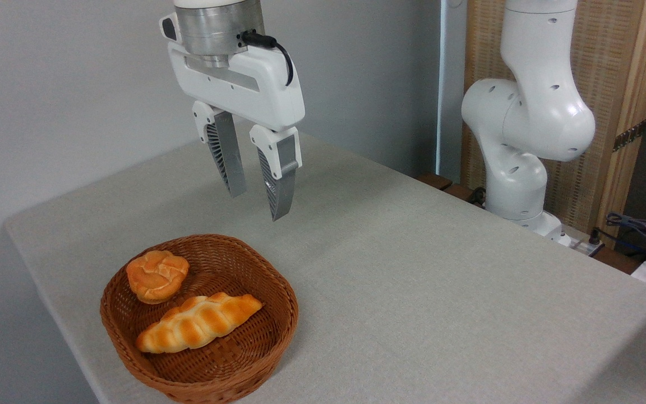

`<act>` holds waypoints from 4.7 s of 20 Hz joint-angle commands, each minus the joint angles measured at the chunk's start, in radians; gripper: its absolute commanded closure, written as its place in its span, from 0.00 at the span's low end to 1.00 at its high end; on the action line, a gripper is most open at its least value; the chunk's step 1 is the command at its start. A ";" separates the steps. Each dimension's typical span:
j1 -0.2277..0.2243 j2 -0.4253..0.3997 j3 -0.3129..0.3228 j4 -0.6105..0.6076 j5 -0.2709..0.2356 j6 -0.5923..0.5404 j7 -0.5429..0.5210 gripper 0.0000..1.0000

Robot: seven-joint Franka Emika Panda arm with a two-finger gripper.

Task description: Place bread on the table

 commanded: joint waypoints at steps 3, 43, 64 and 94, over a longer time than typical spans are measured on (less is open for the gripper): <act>-0.006 -0.008 0.009 0.008 0.003 -0.034 0.015 0.00; -0.012 -0.007 0.005 -0.078 -0.067 0.214 -0.002 0.00; -0.042 0.088 -0.016 -0.356 -0.022 0.721 0.028 0.00; -0.002 0.219 -0.050 -0.348 0.028 0.782 0.131 0.66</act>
